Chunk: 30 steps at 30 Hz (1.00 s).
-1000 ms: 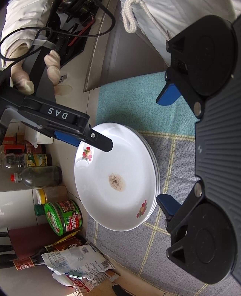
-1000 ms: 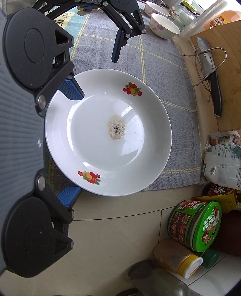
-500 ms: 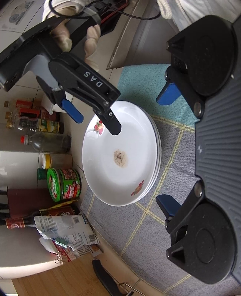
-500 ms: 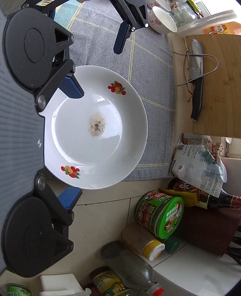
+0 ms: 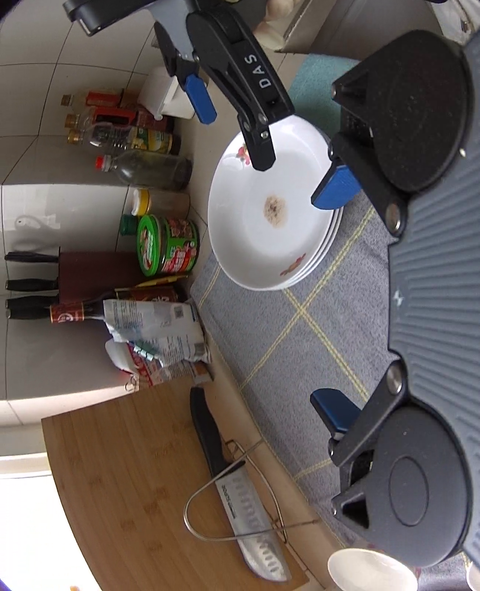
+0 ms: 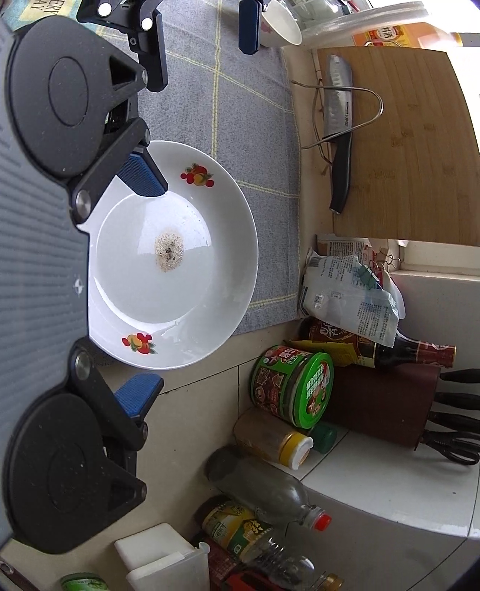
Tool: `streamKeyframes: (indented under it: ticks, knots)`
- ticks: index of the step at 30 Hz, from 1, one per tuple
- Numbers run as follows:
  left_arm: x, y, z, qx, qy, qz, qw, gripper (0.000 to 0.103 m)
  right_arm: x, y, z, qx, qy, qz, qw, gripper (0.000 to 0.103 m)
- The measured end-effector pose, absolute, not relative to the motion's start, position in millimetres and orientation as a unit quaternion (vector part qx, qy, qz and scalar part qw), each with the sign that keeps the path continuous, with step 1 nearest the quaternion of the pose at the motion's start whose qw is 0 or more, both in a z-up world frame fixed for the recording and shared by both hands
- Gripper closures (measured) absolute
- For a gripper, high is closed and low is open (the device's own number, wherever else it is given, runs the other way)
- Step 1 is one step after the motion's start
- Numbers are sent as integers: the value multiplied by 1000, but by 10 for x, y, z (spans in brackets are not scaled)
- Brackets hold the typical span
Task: Organize plates and bowls
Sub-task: 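Move both grippers away from the stack toward the pink-flowered bowls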
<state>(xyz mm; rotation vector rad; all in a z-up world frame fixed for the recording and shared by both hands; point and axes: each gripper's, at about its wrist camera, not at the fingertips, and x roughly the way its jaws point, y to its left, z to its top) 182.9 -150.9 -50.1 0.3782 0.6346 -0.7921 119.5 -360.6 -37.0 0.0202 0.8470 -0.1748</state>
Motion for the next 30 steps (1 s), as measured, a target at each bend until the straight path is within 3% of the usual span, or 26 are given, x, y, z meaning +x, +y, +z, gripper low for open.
streamKeyframes:
  ticks: [11, 30]
  knots:
    - [1683, -1067, -450, 159, 292, -362, 871, 1, 993, -3190, -325, 2, 396, -104, 912, 0]
    - [1205, -234, -266, 114, 338, -218, 908, 1, 1123, -2385, -433, -65, 377, 114, 917, 0]
